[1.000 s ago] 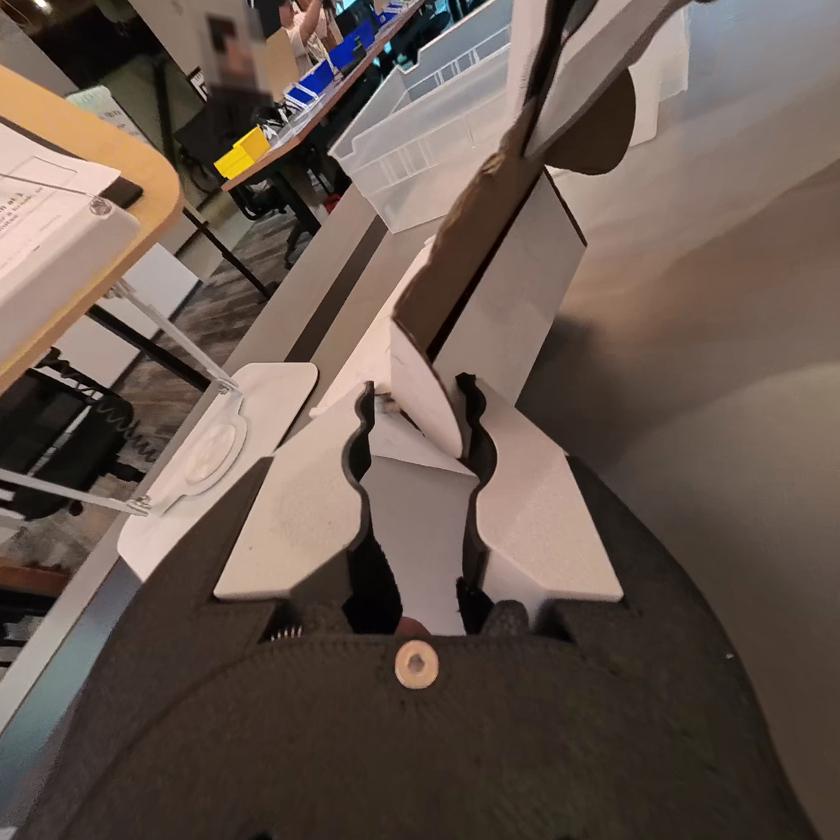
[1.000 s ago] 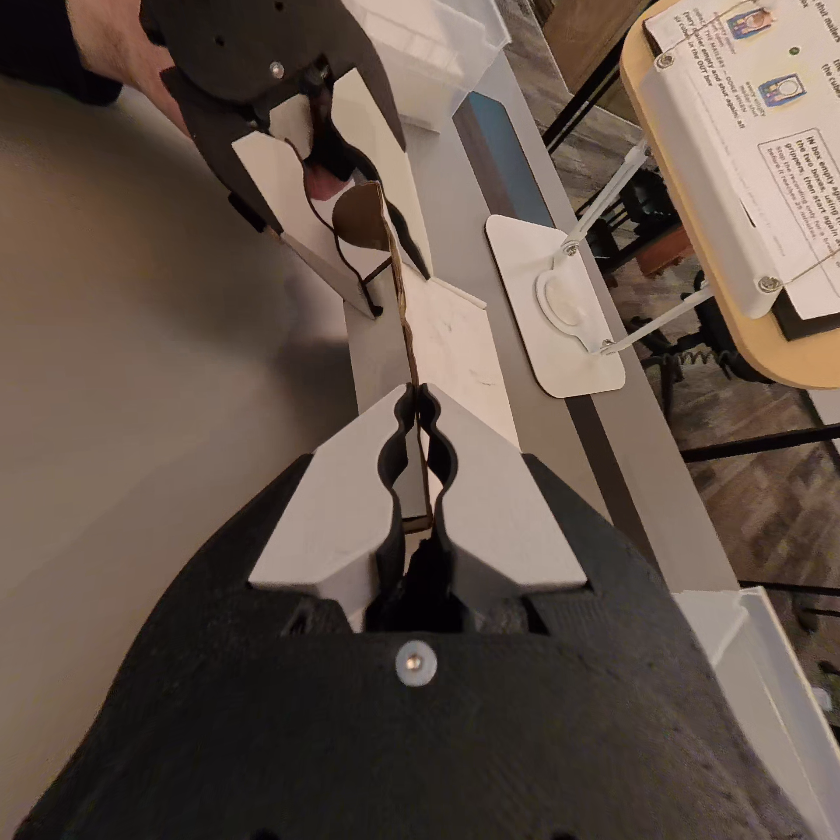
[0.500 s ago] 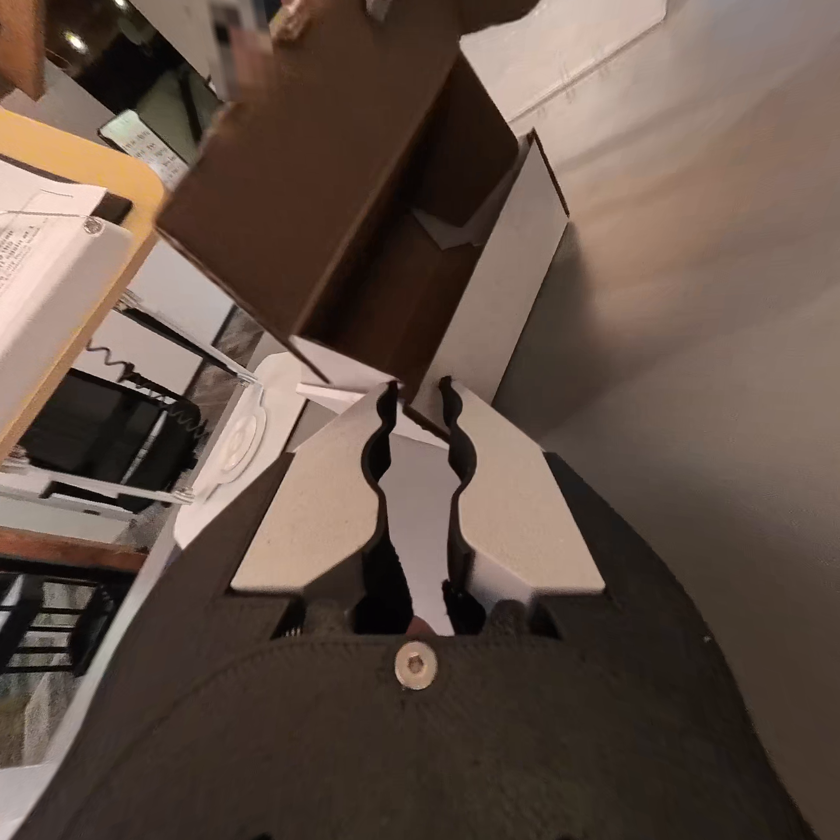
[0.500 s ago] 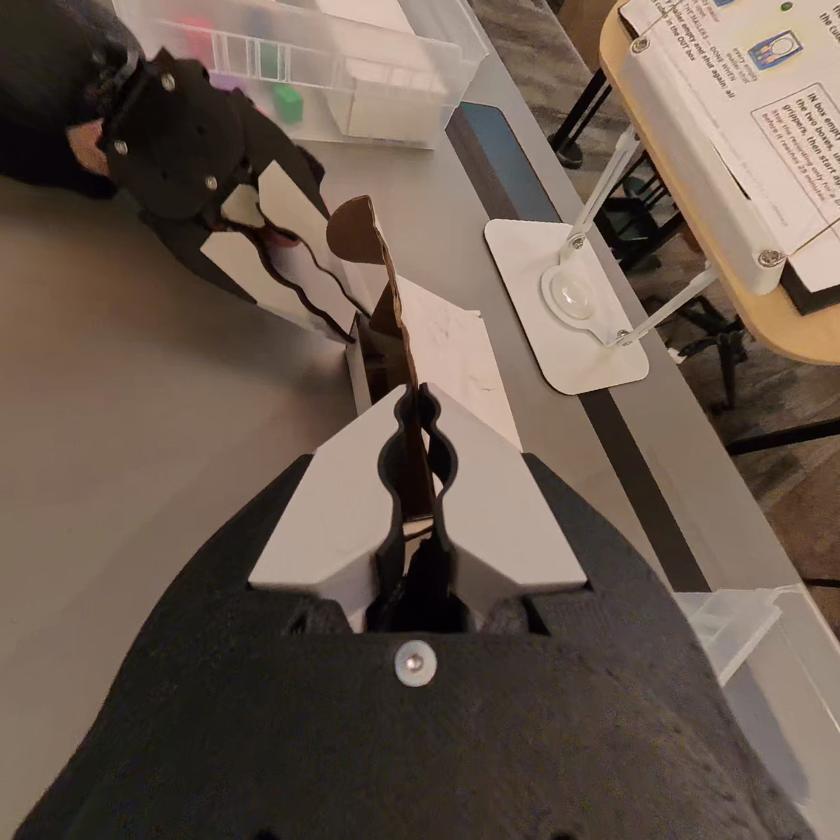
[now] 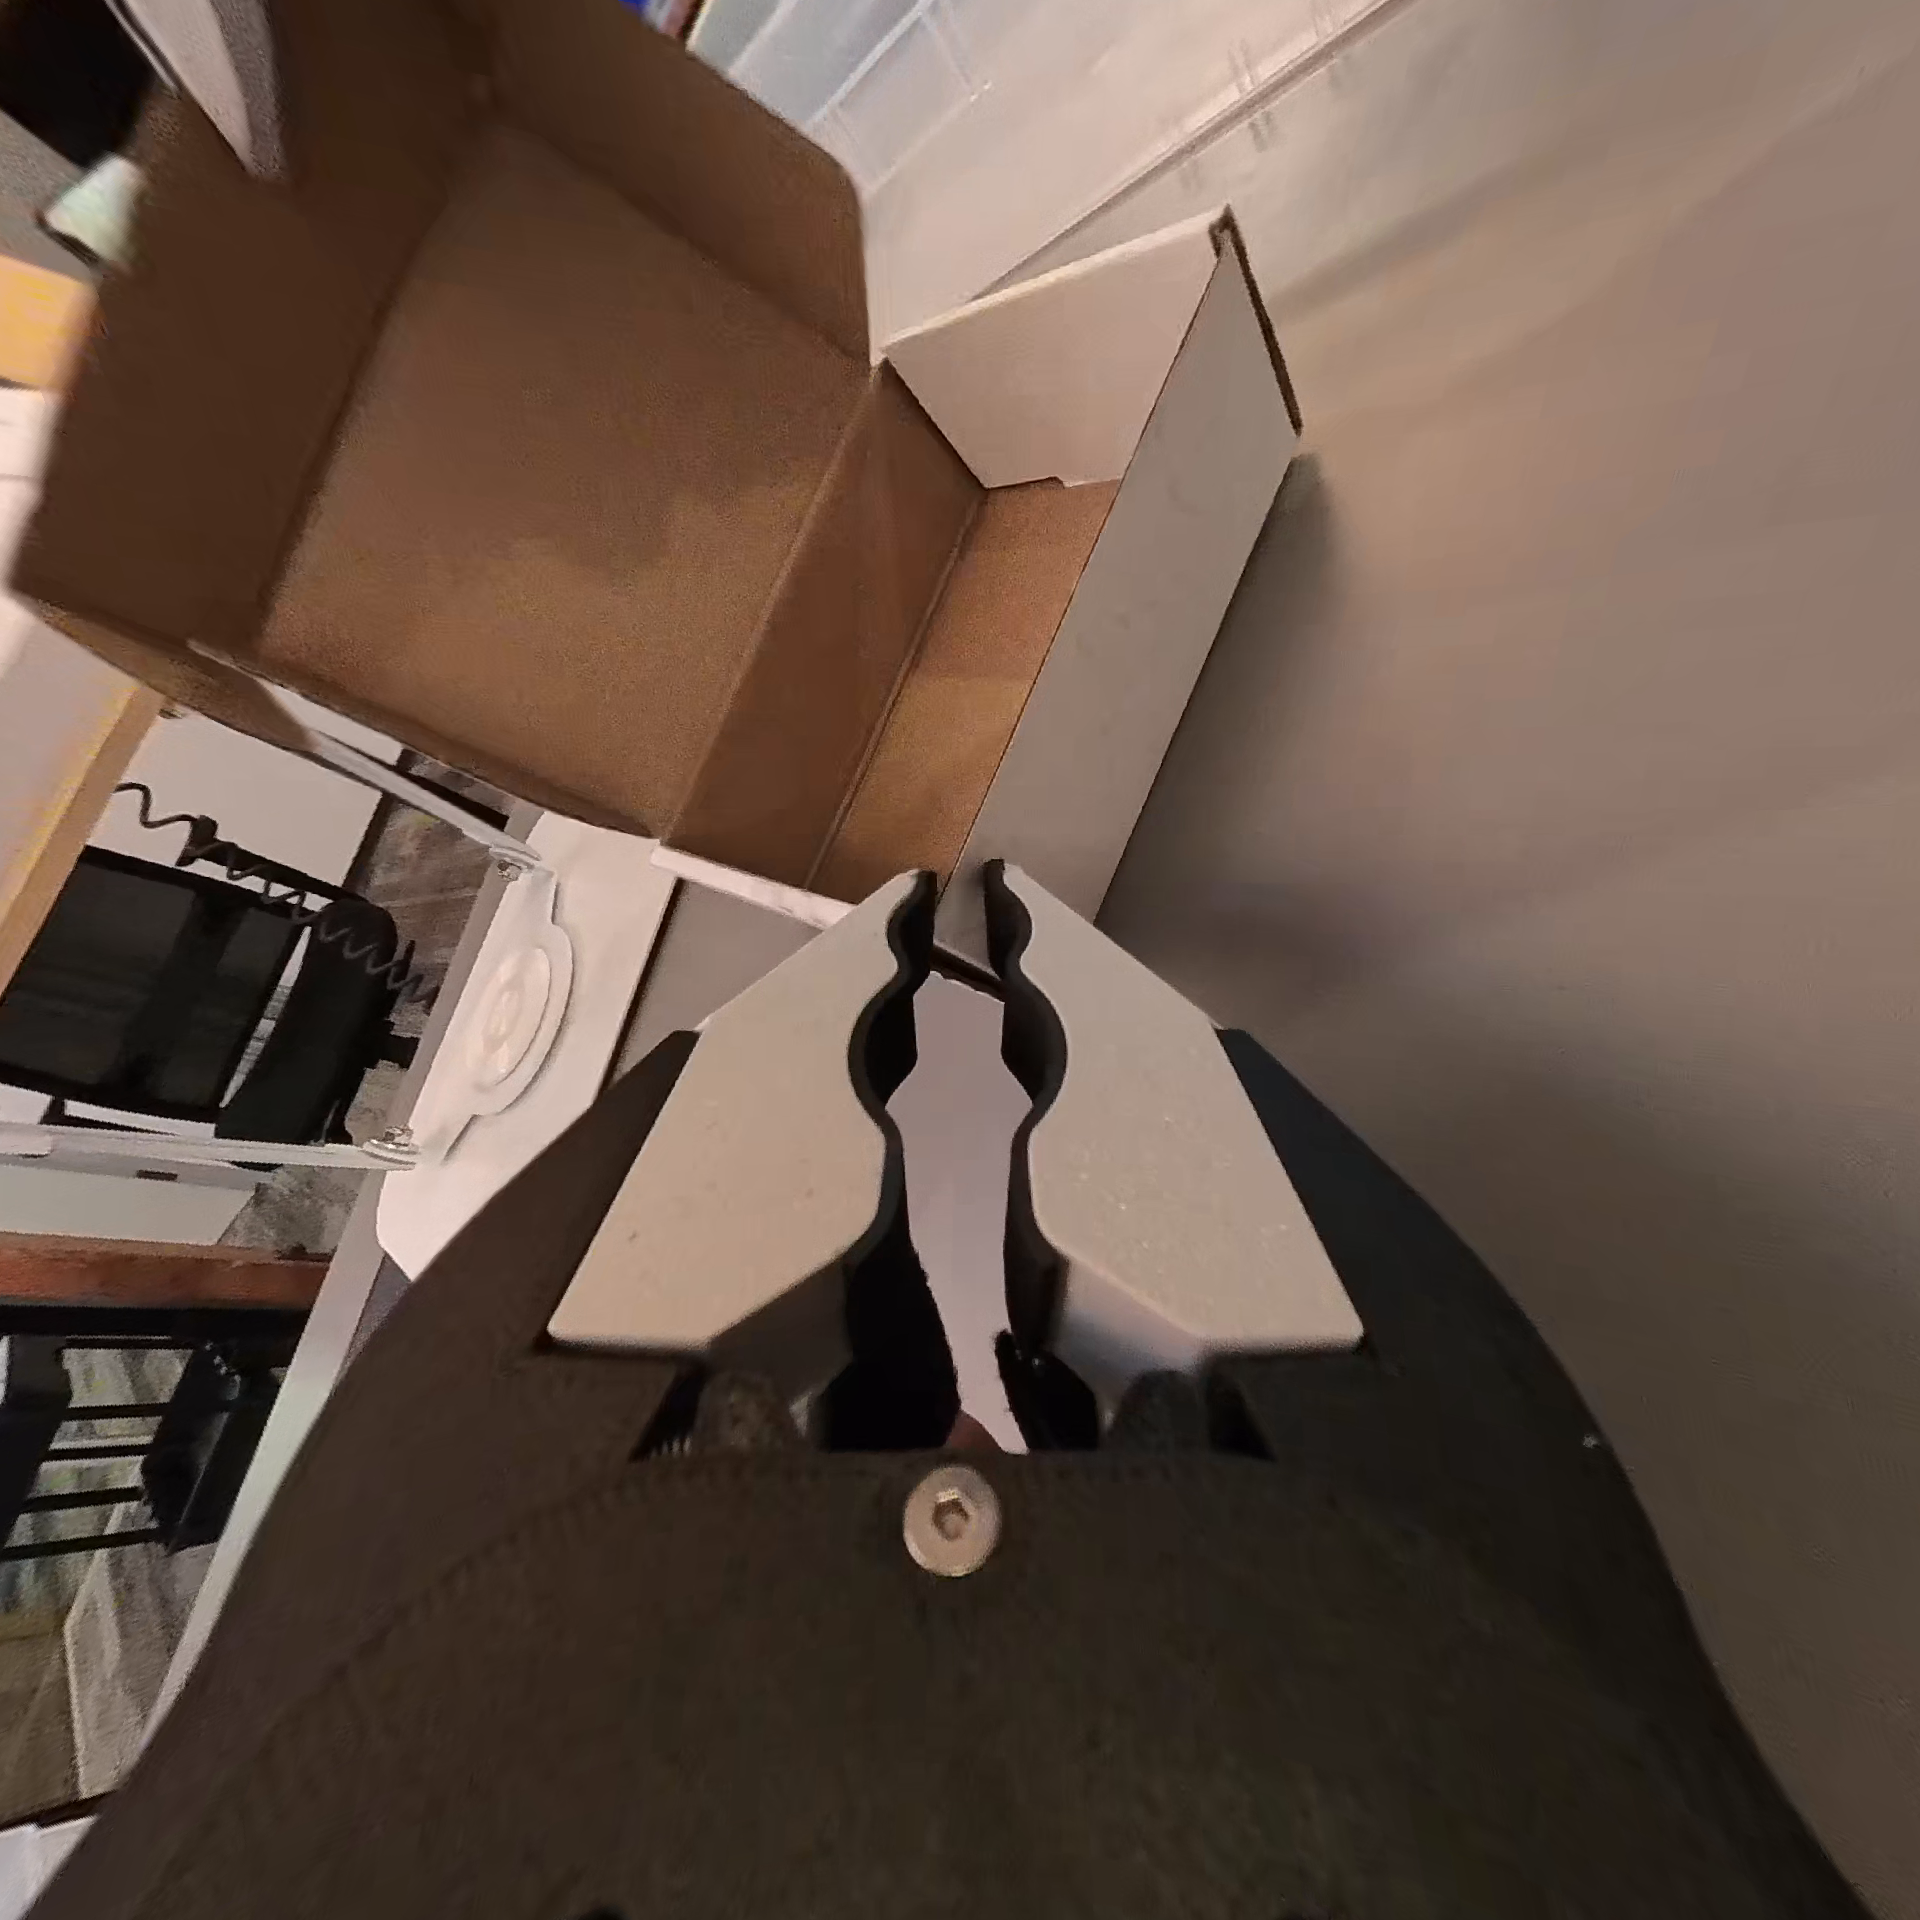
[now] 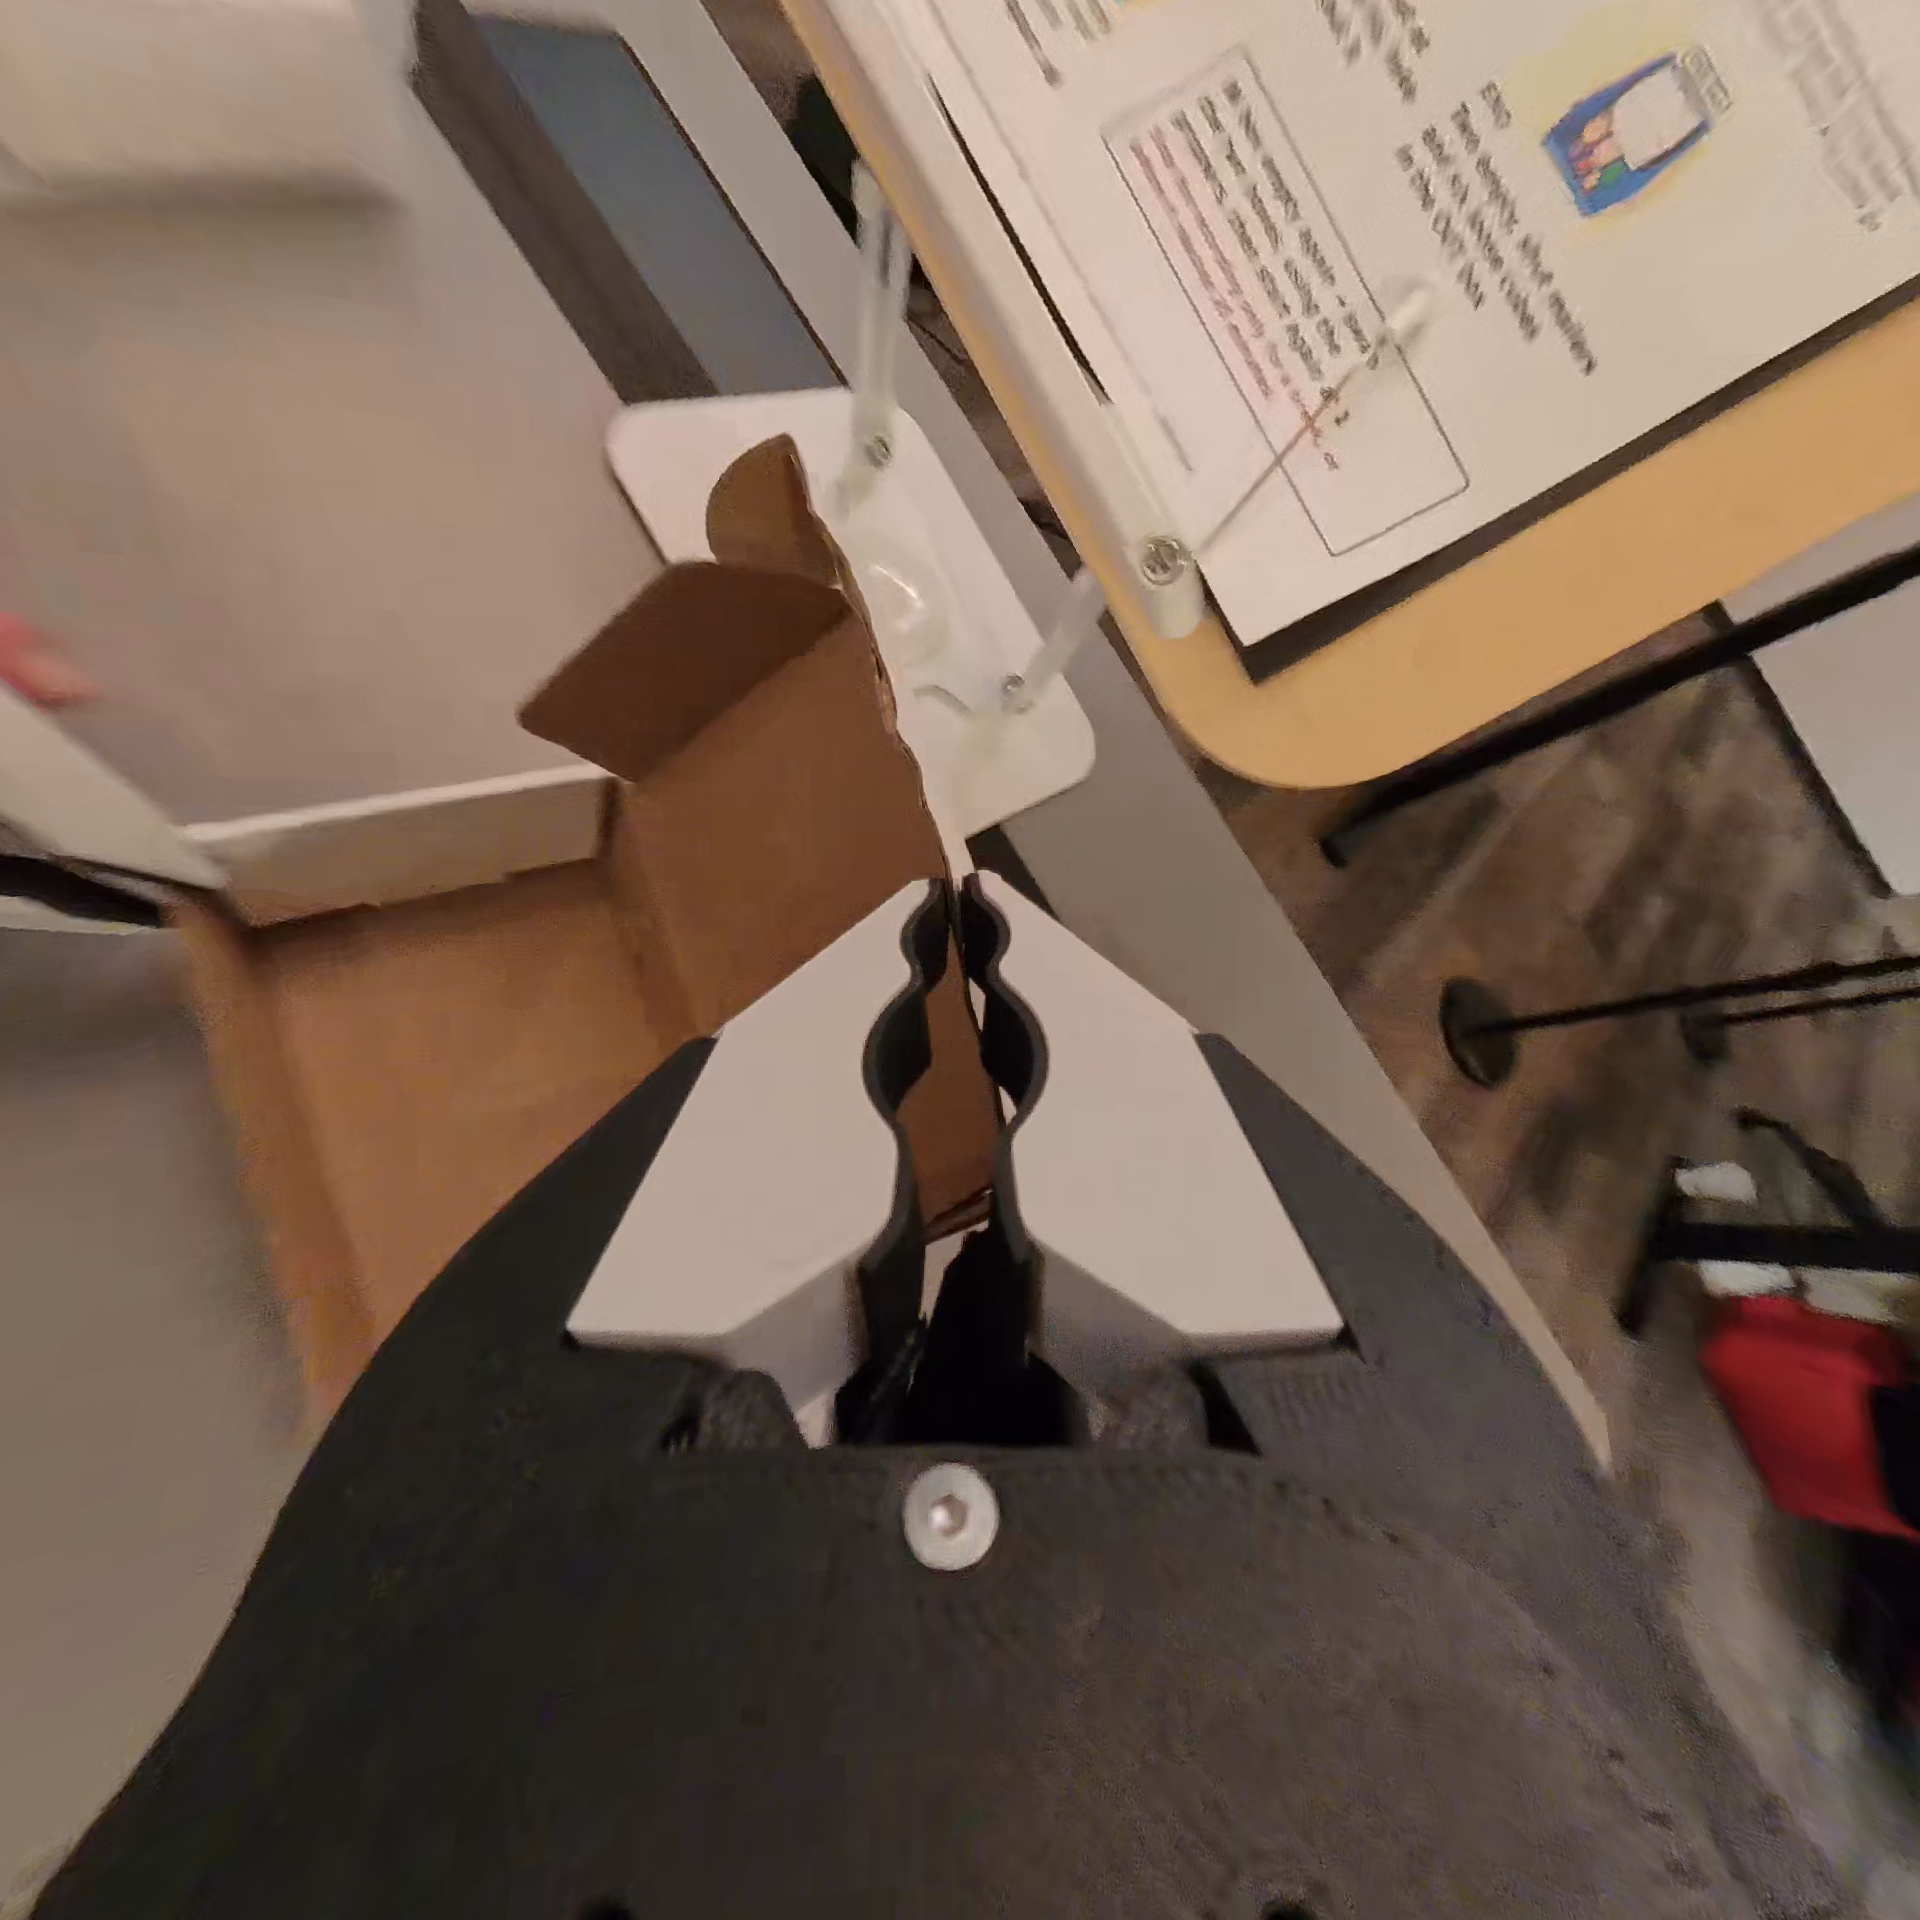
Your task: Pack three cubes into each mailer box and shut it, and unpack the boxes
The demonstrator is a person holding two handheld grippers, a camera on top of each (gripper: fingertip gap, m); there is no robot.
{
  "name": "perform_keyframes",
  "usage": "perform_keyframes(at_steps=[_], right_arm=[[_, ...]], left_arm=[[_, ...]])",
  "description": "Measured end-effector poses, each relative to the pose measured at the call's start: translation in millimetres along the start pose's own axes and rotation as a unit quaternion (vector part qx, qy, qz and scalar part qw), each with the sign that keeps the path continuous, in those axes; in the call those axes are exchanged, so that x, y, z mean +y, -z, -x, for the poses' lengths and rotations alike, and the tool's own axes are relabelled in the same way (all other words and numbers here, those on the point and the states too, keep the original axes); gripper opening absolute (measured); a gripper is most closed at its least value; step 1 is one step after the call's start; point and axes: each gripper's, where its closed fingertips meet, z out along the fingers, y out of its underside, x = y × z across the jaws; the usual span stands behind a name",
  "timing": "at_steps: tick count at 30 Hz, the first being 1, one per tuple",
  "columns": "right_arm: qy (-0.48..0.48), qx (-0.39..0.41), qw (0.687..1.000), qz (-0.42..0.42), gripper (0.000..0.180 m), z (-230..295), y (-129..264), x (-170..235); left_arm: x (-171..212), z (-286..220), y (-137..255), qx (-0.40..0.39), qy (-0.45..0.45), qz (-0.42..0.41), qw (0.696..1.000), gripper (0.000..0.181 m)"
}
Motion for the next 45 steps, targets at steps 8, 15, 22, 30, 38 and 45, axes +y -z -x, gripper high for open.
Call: perform_keyframes(at_steps=[8,15,22,30,38,45], right_arm=[[0.032,0.021,0.995,0.094,0.001,-1.4,-72.9,66.6],[0.025,-0.043,0.992,0.113,0.007,36.9,-89.2,80.2],[0.032,-0.043,0.994,0.094,0.008,66.0,-82.4,71.7],[0.002,-0.059,0.995,0.077,0.026,72.0,-59.5,58.8],[0.063,-0.048,0.994,0.081,0.074,69.2,23.2,19.1],[-0.005,-0.064,0.997,0.038,0.062,86.4,73.9,25.7]], left_arm=[[-6.5,-10.6,7.0,0.011,-0.003,-0.008,1.0,0.008],[-24.1,-39.9,23.3,0.026,-0.003,-0.042,0.999,0.008],[-34.6,-57.2,40.6,0.011,-0.013,-0.062,0.998,0.037],[-23.8,-75.2,32.1,0.047,-0.004,-0.004,0.999,0.018],[-22.0,-71.7,25.4,0.049,0.034,0.031,0.998,0.008],[-21.2,-71.8,26.3,0.073,0.047,0.046,0.995,0.006]])
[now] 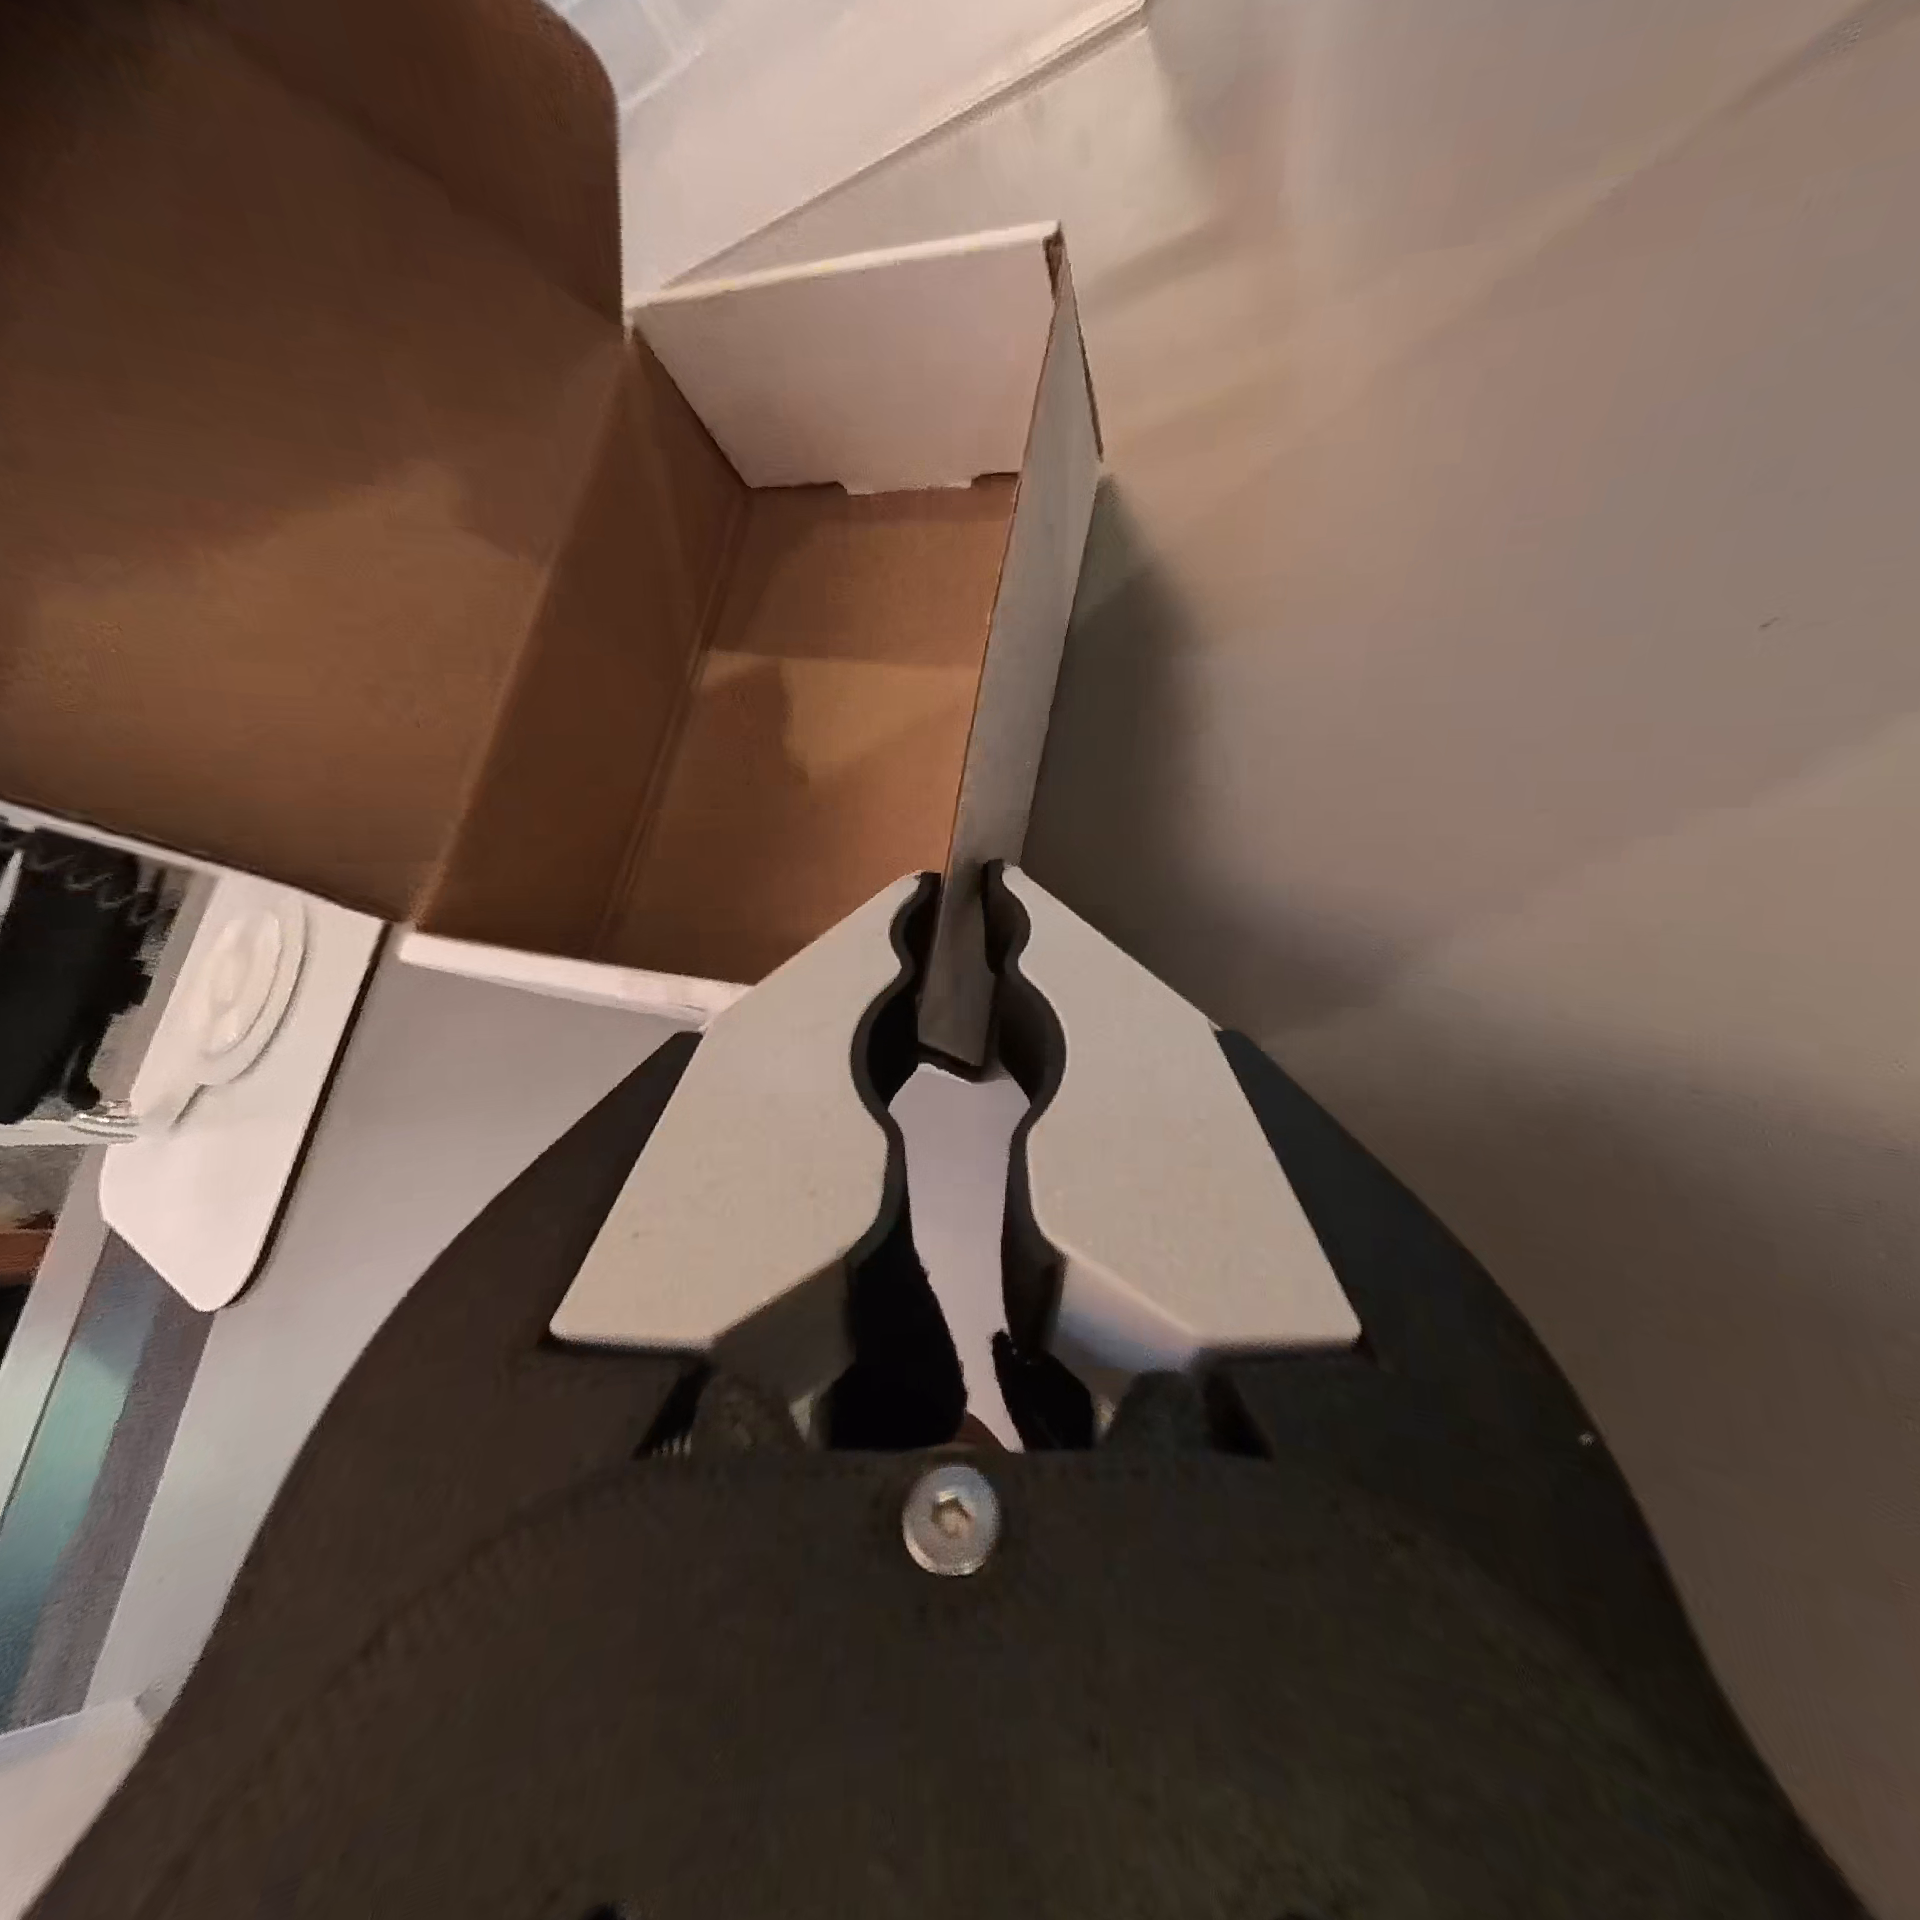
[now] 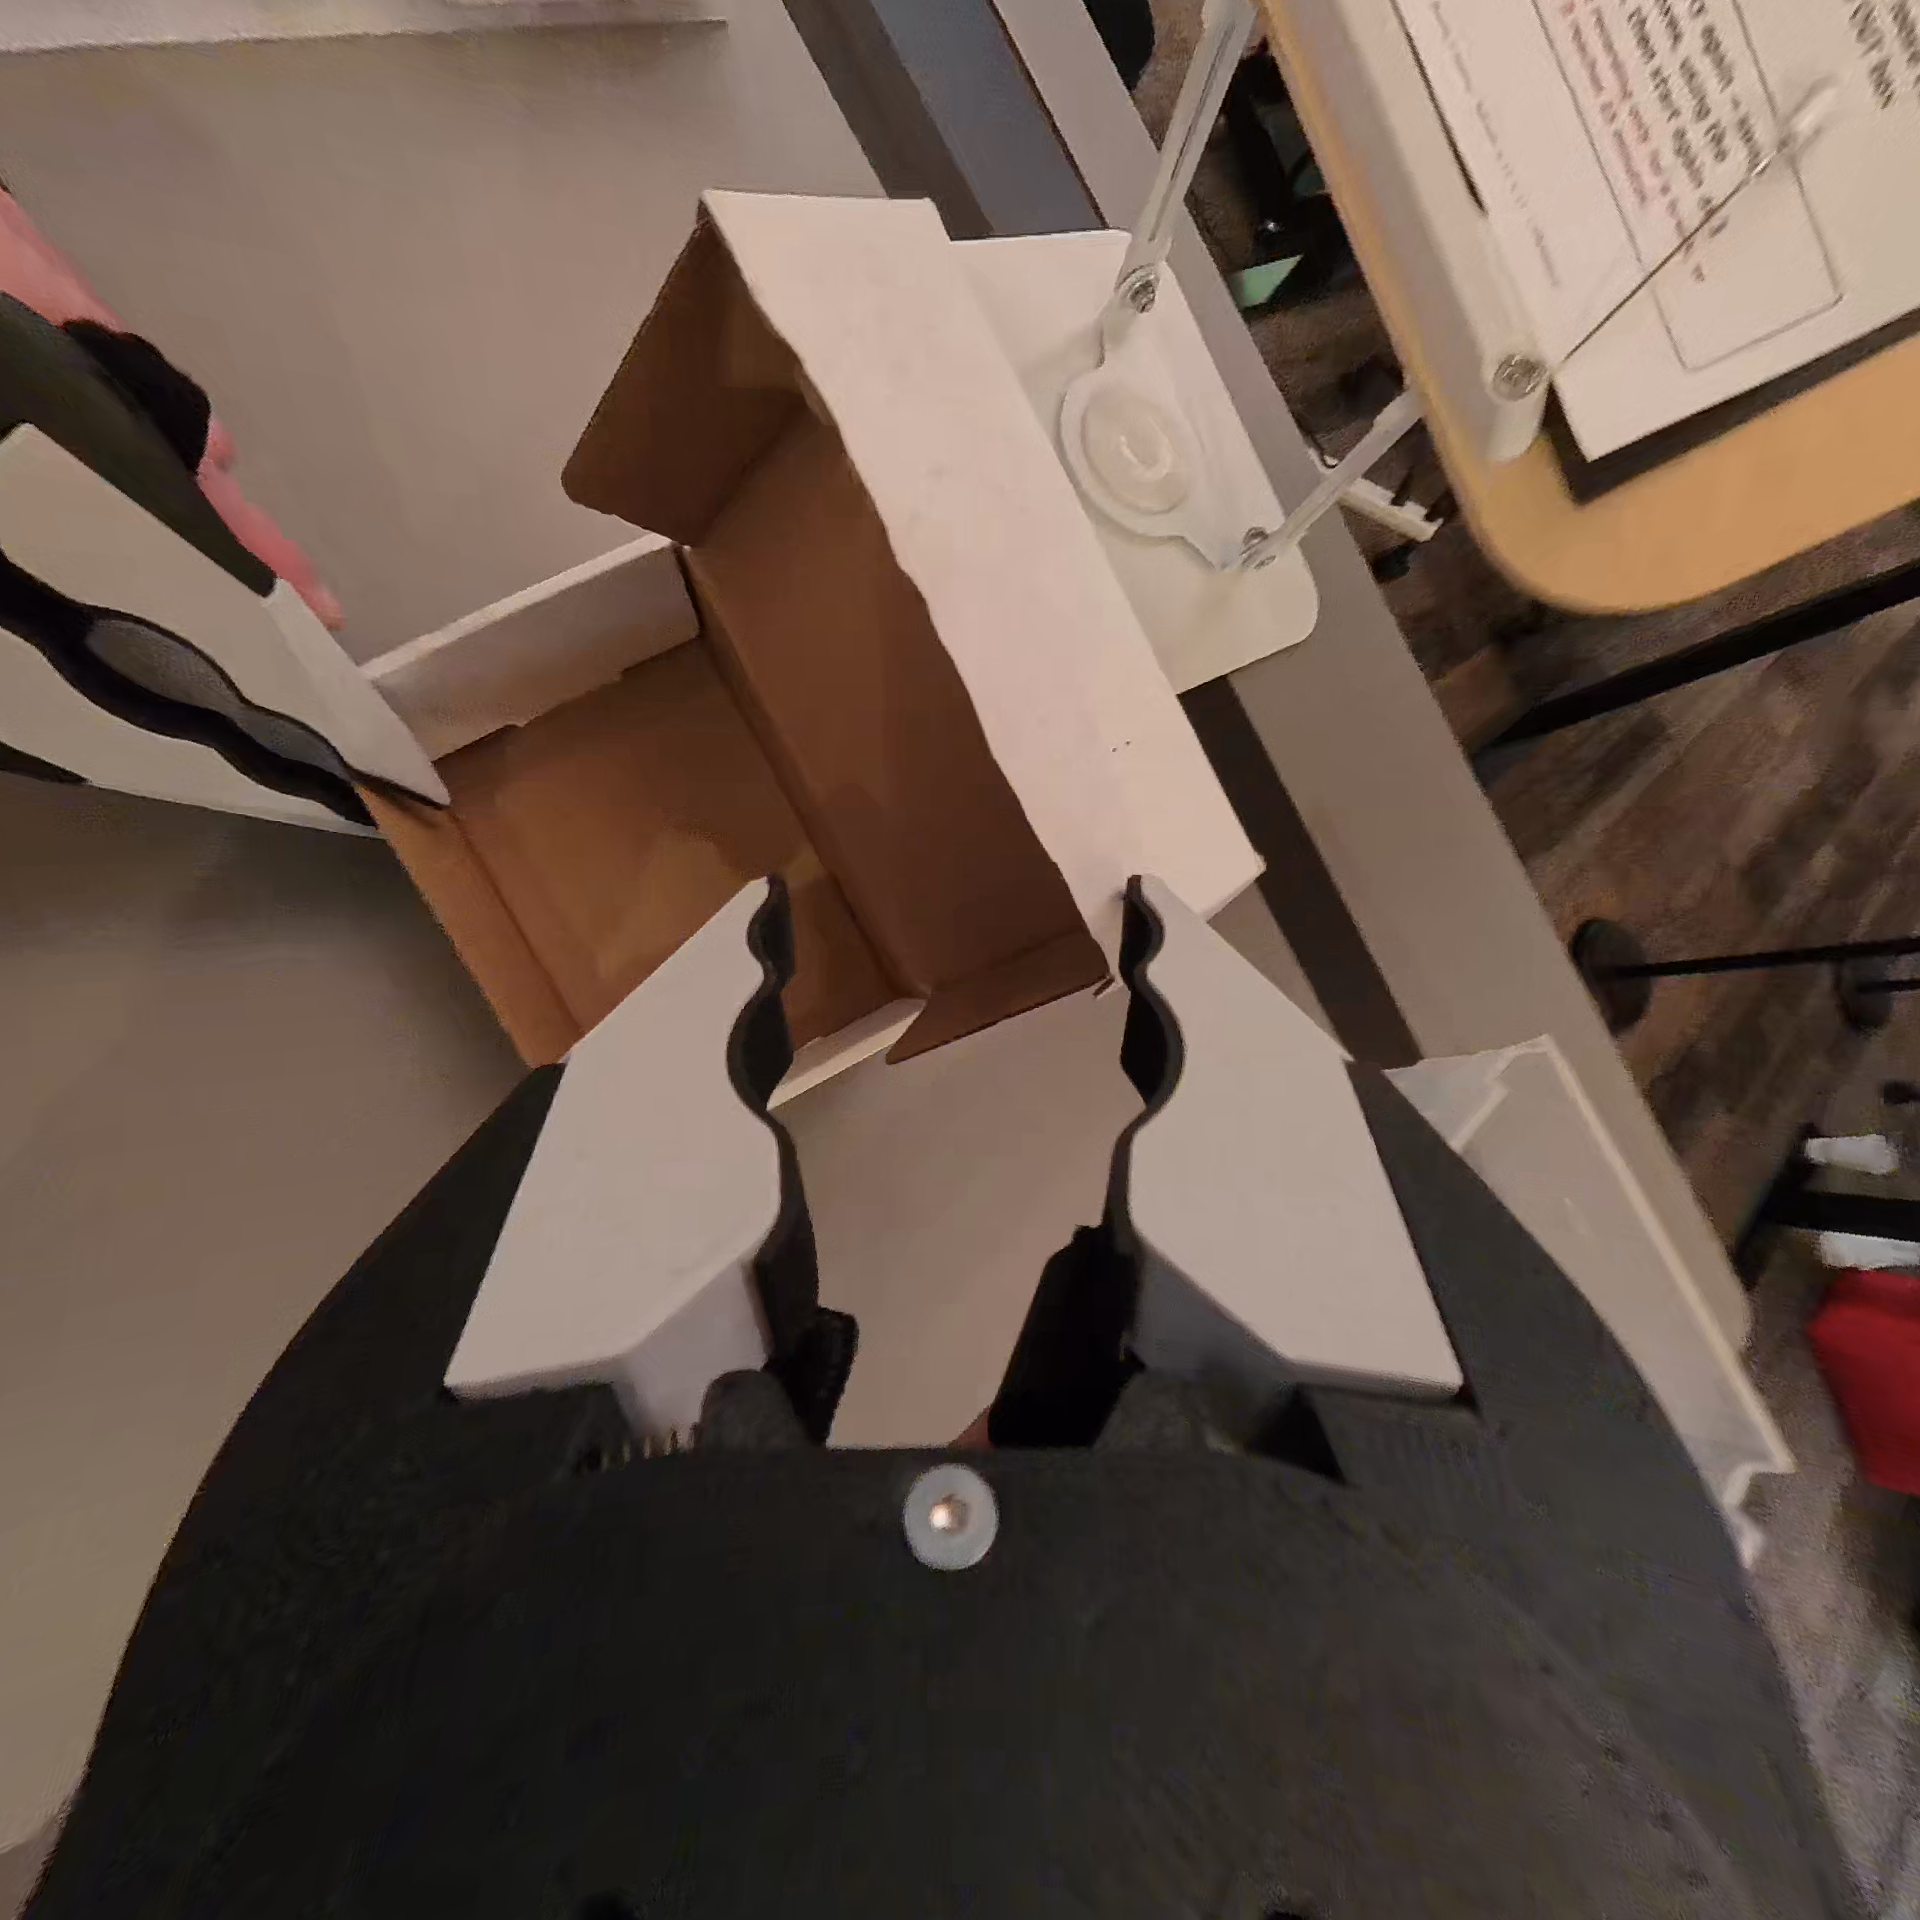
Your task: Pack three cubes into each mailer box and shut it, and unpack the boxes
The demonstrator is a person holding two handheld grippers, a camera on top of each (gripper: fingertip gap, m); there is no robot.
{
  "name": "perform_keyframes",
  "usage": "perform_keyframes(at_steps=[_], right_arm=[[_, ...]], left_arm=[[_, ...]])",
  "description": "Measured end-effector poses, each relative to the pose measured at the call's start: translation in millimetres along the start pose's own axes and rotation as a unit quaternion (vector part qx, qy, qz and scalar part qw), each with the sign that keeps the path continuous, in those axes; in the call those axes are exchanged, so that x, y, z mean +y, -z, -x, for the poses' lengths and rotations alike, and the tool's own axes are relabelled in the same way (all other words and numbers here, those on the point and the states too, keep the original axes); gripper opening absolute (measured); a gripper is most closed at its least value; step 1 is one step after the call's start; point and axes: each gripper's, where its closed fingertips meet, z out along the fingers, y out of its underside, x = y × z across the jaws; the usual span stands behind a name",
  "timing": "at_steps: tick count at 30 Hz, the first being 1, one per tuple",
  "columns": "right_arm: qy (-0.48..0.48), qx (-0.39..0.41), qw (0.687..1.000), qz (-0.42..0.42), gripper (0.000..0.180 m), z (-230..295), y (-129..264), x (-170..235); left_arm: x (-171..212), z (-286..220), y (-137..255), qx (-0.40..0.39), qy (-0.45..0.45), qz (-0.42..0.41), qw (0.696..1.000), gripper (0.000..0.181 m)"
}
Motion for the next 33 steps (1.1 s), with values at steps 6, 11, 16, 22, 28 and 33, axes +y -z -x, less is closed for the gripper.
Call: perform_keyframes(at_steps=[6,11,16,22,28,33], right_arm=[[-0.083,0.018,0.982,-0.169,0.058,-27.9,38.7,-39.8],[-0.085,-0.037,0.995,-0.031,0.071,-5.3,17.3,12.2],[-0.134,-0.067,0.986,0.069,0.077,16.8,-52.9,66.2],[-0.132,-0.127,0.98,0.076,0.048,33.2,-95.3,69.4],[-0.094,-0.127,0.977,0.144,0.011,32.2,-108.6,76.8],[-0.072,-0.105,0.975,0.18,0.01,31.1,-108.1,79.1]], left_arm=[[0.5,-2.1,4.6,0.019,0.02,0.003,1.0,0.003],[0.9,-5.4,6.8,0.034,0.019,0.009,0.999,0.003],[-1.8,-13.2,9.6,0.061,0.005,0.009,0.998,0.002],[0.2,-15.6,13.3,0.083,0.0,0.008,0.997,0.003],[1.8,-11.6,16.0,0.094,0.004,0.006,0.996,0.004],[-6.0,2.9,24.1,0.058,0.02,-0.016,0.998,0.018]])
